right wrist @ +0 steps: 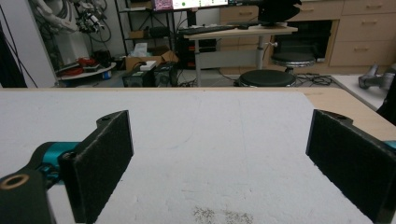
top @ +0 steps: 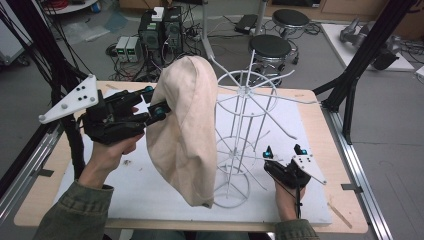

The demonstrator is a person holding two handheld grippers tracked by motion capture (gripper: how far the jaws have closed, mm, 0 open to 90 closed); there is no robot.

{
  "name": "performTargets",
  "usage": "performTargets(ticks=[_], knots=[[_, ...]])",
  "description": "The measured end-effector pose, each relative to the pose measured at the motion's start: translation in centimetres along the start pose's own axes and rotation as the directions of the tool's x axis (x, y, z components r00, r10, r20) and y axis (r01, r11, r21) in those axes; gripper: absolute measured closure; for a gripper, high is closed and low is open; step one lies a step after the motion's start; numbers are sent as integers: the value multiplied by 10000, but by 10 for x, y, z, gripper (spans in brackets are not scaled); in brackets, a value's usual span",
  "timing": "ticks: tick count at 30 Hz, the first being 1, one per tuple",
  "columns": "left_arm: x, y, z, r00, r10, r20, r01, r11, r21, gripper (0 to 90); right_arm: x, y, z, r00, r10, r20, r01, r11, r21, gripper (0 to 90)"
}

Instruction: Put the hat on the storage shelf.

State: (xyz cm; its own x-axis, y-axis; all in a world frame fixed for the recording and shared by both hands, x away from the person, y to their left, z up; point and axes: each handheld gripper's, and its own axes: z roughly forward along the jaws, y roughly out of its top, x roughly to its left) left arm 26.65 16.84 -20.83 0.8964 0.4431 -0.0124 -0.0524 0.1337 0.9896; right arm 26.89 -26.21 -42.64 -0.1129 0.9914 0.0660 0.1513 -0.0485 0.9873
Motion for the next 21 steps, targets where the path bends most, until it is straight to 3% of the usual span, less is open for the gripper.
performTargets(ticks=[10, 18, 21], knots=[[7, -11, -6, 9991, -416, -105, 414, 9990, -191, 461, 0, 0, 0, 10000, -57, 25, 57, 10000, -15, 62], [10, -13, -18, 9966, -653, -502, 606, 9940, -908, 308, 0, 0, 0, 10000, 22, 6, -22, 10000, 0, 62], [11, -12, -23, 9962, -560, -667, 490, 9935, -1025, 281, 0, 0, 0, 10000, -20, 18, 20, 10000, -4, 62]])
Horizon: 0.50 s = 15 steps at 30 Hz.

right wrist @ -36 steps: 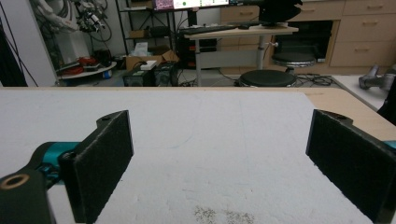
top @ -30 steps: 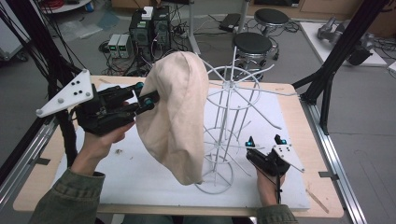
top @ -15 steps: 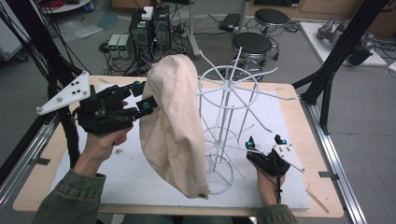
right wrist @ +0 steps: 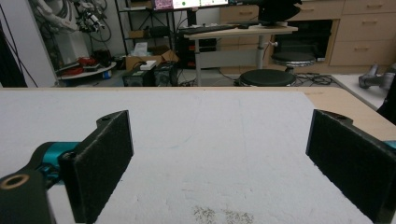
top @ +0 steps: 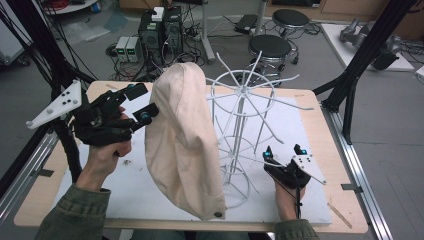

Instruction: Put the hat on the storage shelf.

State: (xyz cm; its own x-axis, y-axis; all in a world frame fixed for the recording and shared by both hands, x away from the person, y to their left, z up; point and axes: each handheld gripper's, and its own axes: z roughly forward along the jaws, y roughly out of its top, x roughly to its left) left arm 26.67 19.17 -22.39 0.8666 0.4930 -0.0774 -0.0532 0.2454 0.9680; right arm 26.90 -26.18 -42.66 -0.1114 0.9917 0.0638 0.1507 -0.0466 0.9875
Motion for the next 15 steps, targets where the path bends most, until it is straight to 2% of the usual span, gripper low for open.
performTargets(ticks=[7, 15], knots=[[2, 1, -12, 9994, 87, -329, -95, 9996, -259, 271, 0, 0, 0, 10000, 13, 16, -13, 10000, -6, 62], [12, -1, -33, 9961, -166, -867, 107, 9976, -681, 270, 0, 0, 0, 10000, 3, -3, -3, 10000, 13, 62]])
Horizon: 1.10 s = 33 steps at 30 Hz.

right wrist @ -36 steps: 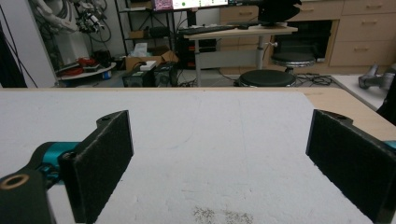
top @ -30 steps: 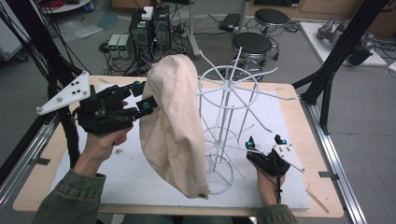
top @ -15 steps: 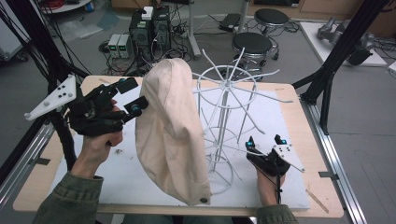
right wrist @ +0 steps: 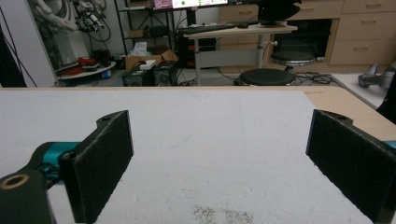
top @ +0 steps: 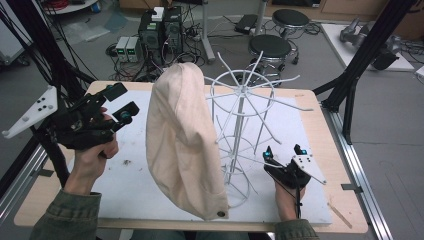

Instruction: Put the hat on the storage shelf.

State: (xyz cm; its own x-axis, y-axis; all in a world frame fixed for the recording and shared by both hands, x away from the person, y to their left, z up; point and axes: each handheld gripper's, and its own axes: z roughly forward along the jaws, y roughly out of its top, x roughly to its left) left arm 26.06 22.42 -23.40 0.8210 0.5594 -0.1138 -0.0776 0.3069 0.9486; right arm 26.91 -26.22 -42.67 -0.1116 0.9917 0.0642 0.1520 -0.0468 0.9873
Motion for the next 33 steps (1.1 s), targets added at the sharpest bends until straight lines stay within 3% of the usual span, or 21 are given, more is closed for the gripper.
performTargets(ticks=[5, 8, 15, 25, 33], knots=[[8, -3, -12, 9994, -119, -340, 113, 9998, -169, 267, 0, 0, 0, 10000, 18, 20, -18, 10000, 9, 62], [11, -3, -18, 9977, 1, -674, -15, 9998, -197, 265, 0, 0, 0, 10000, 13, 10, -13, 10000, 4, 62], [19, -8, -32, 9885, 107, -1506, -153, 9995, -294, 263, 0, 0, 0, 10000, 12, 24, -12, 10000, 10, 62], [41, -27, -55, 9655, -135, -2602, 94, 9998, -170, 264, 0, 0, 0, 10000, 21, 37, -21, 10000, 16, 62], [47, -40, -73, 9446, -93, -3281, 27, 9998, -204, 264, 1, 0, 0, 10000, -5, 31, 5, 10000, 12, 62]])
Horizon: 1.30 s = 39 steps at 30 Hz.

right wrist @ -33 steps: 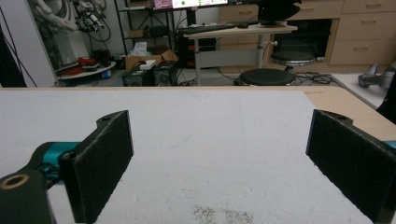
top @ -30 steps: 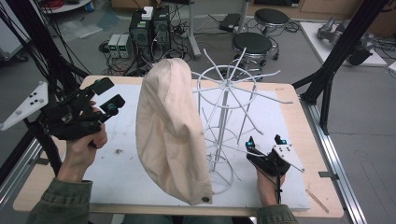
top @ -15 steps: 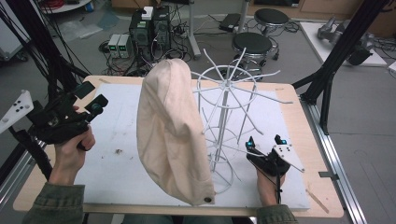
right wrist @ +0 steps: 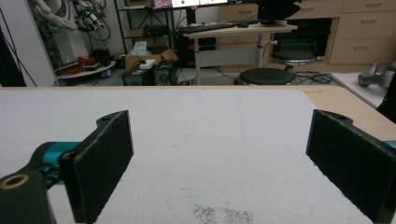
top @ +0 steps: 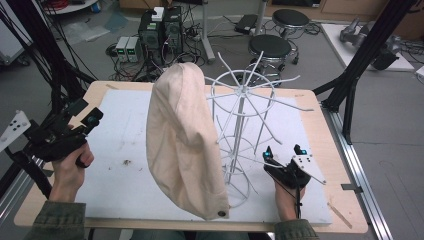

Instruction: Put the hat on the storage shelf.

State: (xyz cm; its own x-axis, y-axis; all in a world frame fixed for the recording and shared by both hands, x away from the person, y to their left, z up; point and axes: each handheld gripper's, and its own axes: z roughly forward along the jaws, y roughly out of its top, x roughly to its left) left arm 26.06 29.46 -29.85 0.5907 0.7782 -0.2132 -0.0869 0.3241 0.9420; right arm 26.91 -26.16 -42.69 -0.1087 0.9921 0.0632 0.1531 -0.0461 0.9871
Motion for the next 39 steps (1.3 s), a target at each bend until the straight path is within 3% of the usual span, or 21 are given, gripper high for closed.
performTargets(ticks=[6, 11, 17, 24, 26, 28, 34, 37, 39], knots=[[6, -14, -10, 9965, 239, -801, -218, 9994, 269, 261, 1, 0, 0, 10000, 18, -30, -17, 10000, 51, 62], [4, -37, -14, 9834, 836, -1611, -708, 9940, 833, 260, 1, 0, 0, 10000, -19, -5, 19, 10000, 53, 62], [2, -59, -21, 9546, 1492, -2580, -1248, 9862, 1086, 255, 1, 0, -1, 10000, 23, 88, -23, 10000, 12, 62], [10, -71, -39, 9105, 1701, -3769, -1412, 9846, 1033, 253, 0, 0, -1, 9999, -6, 119, 6, 10000, 26, 62], [12, -73, -41, 9024, 1753, -3935, -1425, 9835, 1114, 250, 1, 0, -1, 9999, -13, 122, 12, 10000, 22, 62], [15, -76, -42, 9034, 1703, -3936, -1351, 9840, 1159, 250, 0, 0, -1, 9999, -77, 131, 77, 10000, -2, 62], [22, -97, -45, 8683, 2225, -4434, -1490, 9695, 1948, 247, 1, 0, -1, 9999, -17, 107, 17, 10000, 78, 62], [26, -102, -46, 8543, 2299, -4663, -1491, 9676, 2038, 255, 2, -1, -1, 9999, -43, 97, 43, 10000, 70, 62], [27, -105, -46, 8454, 2480, -4730, -1572, 9620, 2234, 255, 2, -1, -1, 10000, -28, 91, 27, 9999, 97, 62]])
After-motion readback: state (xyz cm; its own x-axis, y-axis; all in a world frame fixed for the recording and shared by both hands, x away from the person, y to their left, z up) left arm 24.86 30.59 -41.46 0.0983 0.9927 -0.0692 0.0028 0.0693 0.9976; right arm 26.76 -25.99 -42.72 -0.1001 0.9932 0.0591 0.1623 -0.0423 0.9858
